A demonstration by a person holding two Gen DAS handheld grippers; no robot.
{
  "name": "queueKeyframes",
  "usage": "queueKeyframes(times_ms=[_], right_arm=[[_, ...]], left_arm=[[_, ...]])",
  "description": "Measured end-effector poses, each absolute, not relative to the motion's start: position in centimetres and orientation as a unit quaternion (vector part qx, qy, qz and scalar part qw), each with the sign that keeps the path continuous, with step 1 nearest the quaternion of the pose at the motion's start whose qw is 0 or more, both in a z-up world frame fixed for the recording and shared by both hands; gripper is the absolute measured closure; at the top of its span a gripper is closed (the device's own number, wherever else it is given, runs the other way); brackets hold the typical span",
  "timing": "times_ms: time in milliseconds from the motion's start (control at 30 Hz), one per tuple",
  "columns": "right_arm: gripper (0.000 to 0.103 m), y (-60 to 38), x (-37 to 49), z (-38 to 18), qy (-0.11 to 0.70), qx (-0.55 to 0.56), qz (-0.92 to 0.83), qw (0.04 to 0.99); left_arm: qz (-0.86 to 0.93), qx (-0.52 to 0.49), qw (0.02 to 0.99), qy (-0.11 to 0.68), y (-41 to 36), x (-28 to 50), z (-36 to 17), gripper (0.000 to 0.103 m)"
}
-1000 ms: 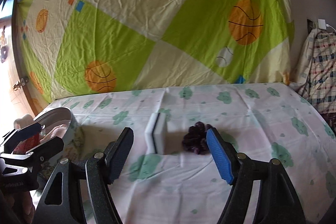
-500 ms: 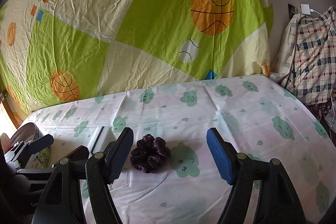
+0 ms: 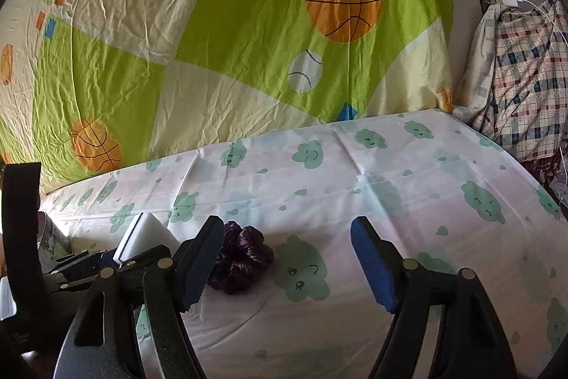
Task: Organize soft objects
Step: 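Grasp the white striped sponge with the left tool while the right tool grasps the purple scrunchie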
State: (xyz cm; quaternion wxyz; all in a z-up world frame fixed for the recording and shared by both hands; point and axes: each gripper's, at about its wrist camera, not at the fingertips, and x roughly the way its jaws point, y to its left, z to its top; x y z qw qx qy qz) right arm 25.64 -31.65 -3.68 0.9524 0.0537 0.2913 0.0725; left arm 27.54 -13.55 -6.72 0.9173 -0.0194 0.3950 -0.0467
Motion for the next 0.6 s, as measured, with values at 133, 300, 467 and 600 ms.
queueKeyframes(times_ms=[133, 300, 467, 600], right_arm=[[0.027, -30.3, 26.0, -3.9, 0.301, 0.038, 0.084, 0.949], [0.027, -28.0, 26.9, -4.3, 0.320, 0.002, 0.088, 0.943], [0.027, -26.0, 28.3, -5.7, 0.361, -0.034, 0.084, 0.928], [0.027, -25.3, 28.9, -6.5, 0.383, -0.054, 0.074, 0.919]], left_arm=[[-0.052, -0.019, 0.924, 0.380, -13.2, 27.0, -6.2, 0.077], [-0.031, -0.020, 0.933, 0.359, -11.7, 26.3, -5.4, 0.077], [-0.009, -0.040, 0.935, 0.352, -9.2, 26.0, -5.3, 0.077], [-0.007, -0.051, 0.933, 0.357, -8.5, 26.0, -5.7, 0.077]])
